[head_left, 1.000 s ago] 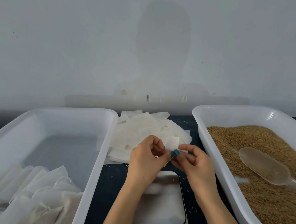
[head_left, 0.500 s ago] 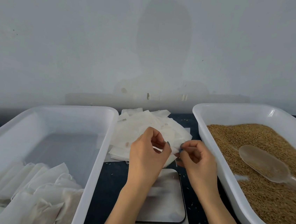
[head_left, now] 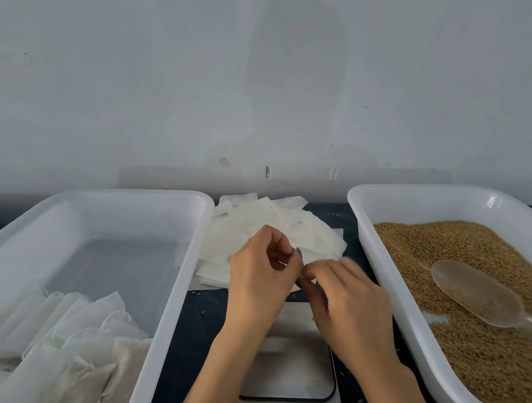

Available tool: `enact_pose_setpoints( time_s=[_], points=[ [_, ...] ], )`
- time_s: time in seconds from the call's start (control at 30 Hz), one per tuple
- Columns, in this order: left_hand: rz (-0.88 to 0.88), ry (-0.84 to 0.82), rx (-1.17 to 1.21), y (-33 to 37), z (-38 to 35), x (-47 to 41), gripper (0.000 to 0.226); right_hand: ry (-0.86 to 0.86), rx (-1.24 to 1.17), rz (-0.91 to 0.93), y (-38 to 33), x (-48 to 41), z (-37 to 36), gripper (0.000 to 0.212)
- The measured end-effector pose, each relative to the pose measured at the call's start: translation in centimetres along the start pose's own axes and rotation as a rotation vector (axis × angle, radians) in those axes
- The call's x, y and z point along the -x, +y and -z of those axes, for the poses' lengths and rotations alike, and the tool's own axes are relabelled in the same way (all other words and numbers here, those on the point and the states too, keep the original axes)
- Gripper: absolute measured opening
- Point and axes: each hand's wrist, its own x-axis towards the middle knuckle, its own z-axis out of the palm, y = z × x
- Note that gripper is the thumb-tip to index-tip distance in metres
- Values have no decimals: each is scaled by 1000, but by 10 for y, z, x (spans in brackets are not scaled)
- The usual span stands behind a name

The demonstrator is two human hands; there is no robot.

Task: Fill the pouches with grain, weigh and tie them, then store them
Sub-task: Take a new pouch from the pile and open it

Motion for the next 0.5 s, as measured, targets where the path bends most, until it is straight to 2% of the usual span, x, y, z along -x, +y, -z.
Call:
enact_pose_setpoints(
  time_s=[0.1,0.13,0.2,0.3,0.4,0.5],
  points=[
    [-3,-70,74,0,3,-1,17,-108,-76,-41,-1,1,1,7],
    [-9,-121,116,1,4,0,15,-151,-129,-64,-2,0,3,13],
    [-67,-247,111,1,6,1,37,-197,-230,-101,-2,1,5,23],
    [-119,-485,-3,-3,10,1,66,-181,-275,-96,-1,2,8,14],
    [-98,-633,-34,-7,13,1,70,-164,-250,-79,-2,0,13,7],
    [-69,-697,-54,-10,15,-2,69,-119,-251,-90,3,0,13,12]
  ],
)
